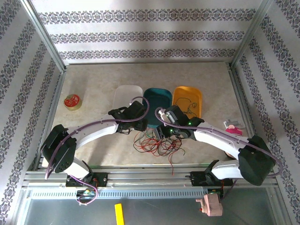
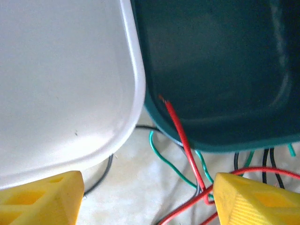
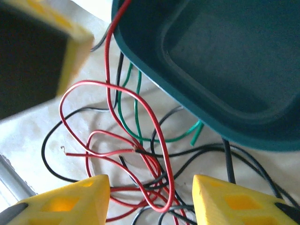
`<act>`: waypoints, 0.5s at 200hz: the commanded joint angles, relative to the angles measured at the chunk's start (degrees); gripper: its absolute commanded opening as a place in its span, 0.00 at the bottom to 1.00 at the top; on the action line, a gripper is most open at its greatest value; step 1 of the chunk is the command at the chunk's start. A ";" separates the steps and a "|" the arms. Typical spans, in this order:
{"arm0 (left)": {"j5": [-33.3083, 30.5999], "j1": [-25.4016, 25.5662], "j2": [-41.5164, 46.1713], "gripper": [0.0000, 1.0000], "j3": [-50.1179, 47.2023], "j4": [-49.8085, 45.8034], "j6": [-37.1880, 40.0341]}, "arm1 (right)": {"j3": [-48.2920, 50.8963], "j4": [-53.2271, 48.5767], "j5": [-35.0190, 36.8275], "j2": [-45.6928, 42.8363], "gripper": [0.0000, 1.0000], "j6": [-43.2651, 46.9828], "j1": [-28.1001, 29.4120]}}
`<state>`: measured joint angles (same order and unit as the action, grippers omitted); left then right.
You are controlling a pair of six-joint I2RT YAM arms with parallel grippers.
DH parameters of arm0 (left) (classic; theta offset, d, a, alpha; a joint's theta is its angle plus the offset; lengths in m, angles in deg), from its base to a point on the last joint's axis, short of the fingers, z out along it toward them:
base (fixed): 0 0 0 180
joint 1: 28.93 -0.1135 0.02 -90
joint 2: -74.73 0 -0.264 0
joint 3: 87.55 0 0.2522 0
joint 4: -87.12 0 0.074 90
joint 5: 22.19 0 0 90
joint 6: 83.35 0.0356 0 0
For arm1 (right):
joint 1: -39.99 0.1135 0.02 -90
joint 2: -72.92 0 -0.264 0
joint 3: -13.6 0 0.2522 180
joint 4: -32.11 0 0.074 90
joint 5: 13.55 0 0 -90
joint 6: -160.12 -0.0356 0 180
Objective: Untangle the cables
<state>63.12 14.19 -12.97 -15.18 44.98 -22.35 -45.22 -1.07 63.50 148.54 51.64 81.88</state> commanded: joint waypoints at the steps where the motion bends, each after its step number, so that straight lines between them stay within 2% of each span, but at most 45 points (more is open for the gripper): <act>1: 4.80 -0.13 -0.39 0.71 -0.22 -0.81 -0.71 | -2.07 0.75 -0.32 1.29 0.48 1.28 0.23; 42: 5.04 -0.13 -3.00 0.55 0.59 2.52 0.92 | 0.94 1.49 0.18 -1.52 0.47 -0.30 -0.64; 77: 5.16 -0.12 -6.65 0.48 2.39 2.92 2.08 | 3.21 1.40 0.89 -4.70 0.48 -0.84 -0.76; 100: 5.13 -0.13 -8.07 0.38 2.65 3.73 2.27 | 3.43 1.75 0.60 -4.79 0.48 -1.59 -1.75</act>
<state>67.87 14.19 -19.83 -14.20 46.86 -21.49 -42.60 -0.18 63.53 144.54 51.40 81.37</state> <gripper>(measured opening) 0.416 0.476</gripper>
